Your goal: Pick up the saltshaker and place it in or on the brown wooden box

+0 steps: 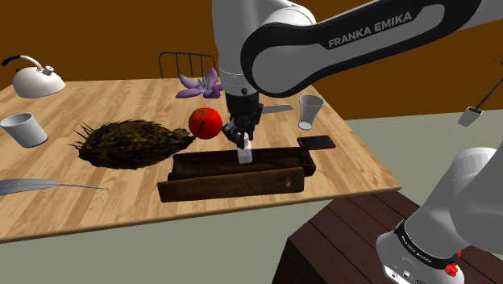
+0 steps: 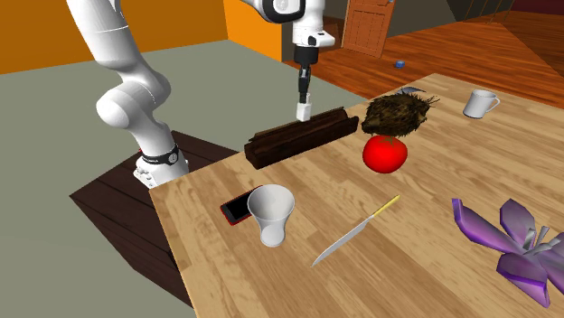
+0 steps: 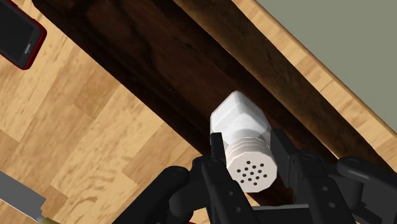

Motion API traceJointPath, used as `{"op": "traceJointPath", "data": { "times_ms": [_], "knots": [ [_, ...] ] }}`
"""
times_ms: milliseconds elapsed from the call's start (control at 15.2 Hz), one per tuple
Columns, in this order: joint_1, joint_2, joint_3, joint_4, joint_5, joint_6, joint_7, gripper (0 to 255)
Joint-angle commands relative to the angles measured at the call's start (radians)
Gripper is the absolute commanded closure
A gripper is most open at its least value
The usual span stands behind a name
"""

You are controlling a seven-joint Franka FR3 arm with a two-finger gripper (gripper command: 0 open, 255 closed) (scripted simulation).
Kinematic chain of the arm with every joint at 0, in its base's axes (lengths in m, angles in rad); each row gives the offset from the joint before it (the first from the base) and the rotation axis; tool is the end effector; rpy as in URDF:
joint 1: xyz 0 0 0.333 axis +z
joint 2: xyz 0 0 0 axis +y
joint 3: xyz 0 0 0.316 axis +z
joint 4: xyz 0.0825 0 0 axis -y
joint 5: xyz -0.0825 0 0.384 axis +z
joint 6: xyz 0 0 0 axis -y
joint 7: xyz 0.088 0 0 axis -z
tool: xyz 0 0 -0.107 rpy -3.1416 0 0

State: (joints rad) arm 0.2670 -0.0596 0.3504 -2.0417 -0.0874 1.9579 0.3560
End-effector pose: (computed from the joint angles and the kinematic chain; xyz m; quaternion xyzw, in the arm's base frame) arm 0.4377 0.3067 0.4647 0.9878 0.1466 0.0111 0.0512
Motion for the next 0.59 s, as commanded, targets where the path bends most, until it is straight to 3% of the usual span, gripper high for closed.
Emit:
{"op": "traceJointPath", "data": {
  "times_ms": [0, 66, 132, 528],
  "knots": [
    [0.0, 0.0, 0.0, 0.0, 0.0, 0.0, 0.0, 255],
    [0.0, 0.0, 0.0, 0.0, 0.0, 0.0, 0.0, 255],
    [0.0, 0.0, 0.0, 0.0, 0.0, 0.0, 0.0, 0],
    [0.001, -0.007, 0.001, 0.026, 0.004, -0.033, -0.003, 0]
  ]
}}
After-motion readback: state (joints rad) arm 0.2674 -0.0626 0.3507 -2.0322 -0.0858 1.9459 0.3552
